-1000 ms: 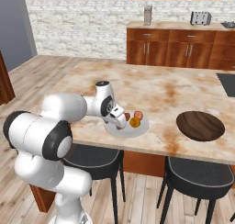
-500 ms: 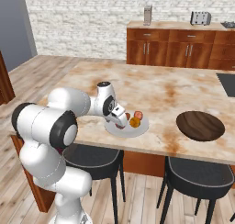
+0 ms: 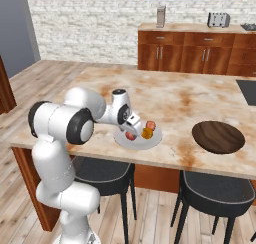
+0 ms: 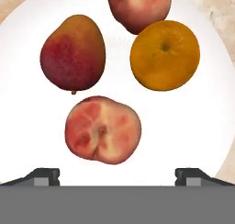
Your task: Take the fruits from the plate on the dining counter and place two fruits in each bowl.
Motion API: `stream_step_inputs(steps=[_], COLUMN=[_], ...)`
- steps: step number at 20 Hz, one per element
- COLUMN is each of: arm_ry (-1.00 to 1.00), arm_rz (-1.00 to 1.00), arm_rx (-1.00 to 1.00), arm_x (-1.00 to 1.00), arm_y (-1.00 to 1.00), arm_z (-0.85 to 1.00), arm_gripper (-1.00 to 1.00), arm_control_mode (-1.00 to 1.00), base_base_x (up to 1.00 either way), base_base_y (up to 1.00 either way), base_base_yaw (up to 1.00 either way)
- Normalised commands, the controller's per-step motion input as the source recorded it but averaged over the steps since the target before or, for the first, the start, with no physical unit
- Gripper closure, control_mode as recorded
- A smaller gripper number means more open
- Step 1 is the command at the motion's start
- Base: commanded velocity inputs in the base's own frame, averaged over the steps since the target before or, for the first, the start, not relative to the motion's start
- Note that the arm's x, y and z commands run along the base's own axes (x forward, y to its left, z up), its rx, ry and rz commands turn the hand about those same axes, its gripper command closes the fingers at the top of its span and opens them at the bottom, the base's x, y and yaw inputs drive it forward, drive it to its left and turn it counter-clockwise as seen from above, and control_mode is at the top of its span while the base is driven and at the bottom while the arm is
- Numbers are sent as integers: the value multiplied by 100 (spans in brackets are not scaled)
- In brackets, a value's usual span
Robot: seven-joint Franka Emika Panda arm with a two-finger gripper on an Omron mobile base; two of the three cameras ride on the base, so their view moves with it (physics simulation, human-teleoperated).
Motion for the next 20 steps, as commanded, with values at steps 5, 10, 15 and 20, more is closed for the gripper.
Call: stream_step_inputs(steps=[5, 10, 15, 20], arm_ry=[0, 0, 0, 0], arm_rz=[0, 0, 0, 0], arm_rx=[0, 0, 0, 0], arm_x=[27, 18, 10, 1], arm_y=[0, -1, 0, 0], arm_z=[-40, -24, -12, 0], arm_gripper=[-100, -100, 100, 100], arm_control_mode=[-100, -100, -100, -100], base_base_x=[0, 0, 0, 0], base_base_y=[0, 0, 0, 0], base_base_yaw=[0, 0, 0, 0])
